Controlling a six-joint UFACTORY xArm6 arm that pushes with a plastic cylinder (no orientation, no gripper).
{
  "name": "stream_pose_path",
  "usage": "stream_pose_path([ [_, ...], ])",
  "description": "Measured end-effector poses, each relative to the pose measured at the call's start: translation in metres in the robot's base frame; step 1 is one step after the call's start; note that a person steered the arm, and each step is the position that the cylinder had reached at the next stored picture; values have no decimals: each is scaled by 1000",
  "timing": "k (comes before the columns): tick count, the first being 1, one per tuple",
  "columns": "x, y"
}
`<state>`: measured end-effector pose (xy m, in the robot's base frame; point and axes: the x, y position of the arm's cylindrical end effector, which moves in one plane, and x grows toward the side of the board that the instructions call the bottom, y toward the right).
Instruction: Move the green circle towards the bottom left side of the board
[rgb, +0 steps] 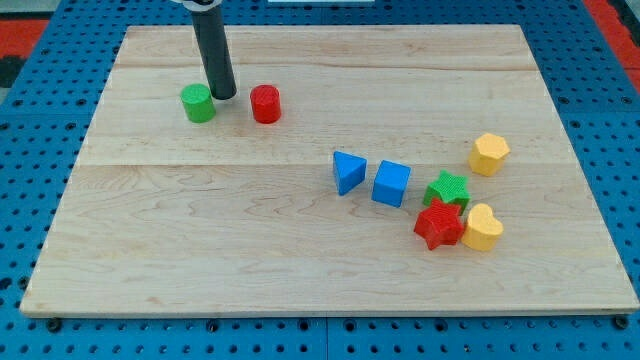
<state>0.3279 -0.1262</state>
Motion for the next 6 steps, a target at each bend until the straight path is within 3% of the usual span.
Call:
stream_pose_path([
  [1,0,-1],
  [2,6,-48],
  [3,71,-77],
  [4,80,-55],
  [5,58,-80],
  [6,98,-130],
])
